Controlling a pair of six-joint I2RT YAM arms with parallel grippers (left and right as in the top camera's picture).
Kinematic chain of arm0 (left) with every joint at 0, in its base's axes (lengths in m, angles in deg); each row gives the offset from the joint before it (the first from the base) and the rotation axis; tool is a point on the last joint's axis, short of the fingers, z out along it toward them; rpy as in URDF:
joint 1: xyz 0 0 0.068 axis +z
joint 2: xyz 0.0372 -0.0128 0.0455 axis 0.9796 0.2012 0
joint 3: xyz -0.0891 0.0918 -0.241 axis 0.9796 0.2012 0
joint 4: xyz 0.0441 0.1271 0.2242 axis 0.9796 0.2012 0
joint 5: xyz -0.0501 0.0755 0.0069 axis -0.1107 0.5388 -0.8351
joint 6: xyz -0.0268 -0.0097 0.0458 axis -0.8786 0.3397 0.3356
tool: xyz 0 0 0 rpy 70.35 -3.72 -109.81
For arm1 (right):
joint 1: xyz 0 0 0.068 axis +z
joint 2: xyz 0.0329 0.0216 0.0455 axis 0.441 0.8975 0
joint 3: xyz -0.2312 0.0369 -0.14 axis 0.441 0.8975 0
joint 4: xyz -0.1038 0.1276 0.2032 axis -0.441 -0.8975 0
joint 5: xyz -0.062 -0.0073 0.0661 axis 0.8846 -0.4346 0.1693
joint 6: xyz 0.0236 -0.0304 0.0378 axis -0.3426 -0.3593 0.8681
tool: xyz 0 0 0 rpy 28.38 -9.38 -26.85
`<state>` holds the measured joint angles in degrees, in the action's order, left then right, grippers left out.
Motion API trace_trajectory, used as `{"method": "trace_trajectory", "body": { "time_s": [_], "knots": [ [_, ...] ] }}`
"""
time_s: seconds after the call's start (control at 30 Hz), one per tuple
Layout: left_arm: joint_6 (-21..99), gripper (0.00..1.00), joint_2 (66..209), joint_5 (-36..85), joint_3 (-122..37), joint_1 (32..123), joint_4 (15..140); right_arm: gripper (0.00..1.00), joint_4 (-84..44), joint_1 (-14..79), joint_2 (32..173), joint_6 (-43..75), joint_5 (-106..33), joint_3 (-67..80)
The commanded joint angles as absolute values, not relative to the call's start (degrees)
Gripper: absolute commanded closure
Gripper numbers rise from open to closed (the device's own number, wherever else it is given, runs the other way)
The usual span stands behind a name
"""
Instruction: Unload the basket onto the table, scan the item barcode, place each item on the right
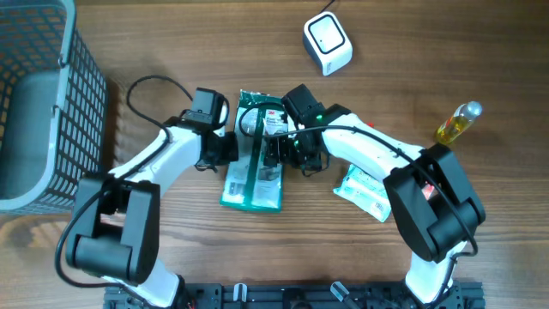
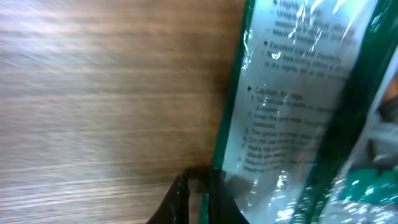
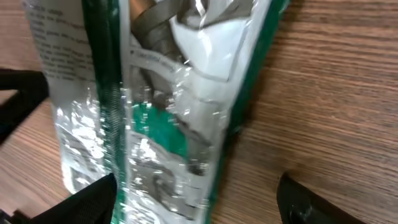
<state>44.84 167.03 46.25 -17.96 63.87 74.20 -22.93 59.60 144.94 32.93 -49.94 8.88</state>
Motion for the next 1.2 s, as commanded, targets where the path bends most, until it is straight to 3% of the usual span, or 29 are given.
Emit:
{"method": "trace_trajectory", "body": {
  "time_s": [0.0, 0.17, 0.27, 0.5, 0.73, 0.97, 1.17],
  "knots": [
    [44.3, 0.96, 170.2, 44.9, -17.3, 61.5, 74.9, 0.17, -22.8, 58.9, 146.1, 30.8, -50.8, 10.9],
    [44.3, 0.96, 170.6, 42.7, -17.3, 59.4, 75.9, 0.17, -19.3, 56.7, 146.1, 30.2, -51.4, 14.6],
    [44.3, 0.96, 170.6, 38.9, -17.3, 58.6, 75.9, 0.18, -13.1, 55.4, 146.1, 27.8, -58.5, 17.7],
    [44.1, 0.96, 170.6, 38.3, -17.3, 58.6, 75.9, 0.19, -12.5, 55.2, 146.1, 28.0, -58.6, 18.1],
    [39.9, 0.96, 170.6, 53.1, -17.3, 58.9, 76.6, 0.23, -12.9, 55.2, 146.1, 29.7, -56.0, 18.1],
    [39.8, 0.94, 170.1, 38.5, -30.7, 63.2, 90.4, 0.22, -12.9, 55.2, 146.1, 29.7, -55.7, 18.1],
    [40.3, 0.96, 170.3, 33.1, -30.9, 63.1, 90.8, 0.22, -12.9, 55.2, 146.1, 29.7, -55.7, 18.1]
  ]
}}
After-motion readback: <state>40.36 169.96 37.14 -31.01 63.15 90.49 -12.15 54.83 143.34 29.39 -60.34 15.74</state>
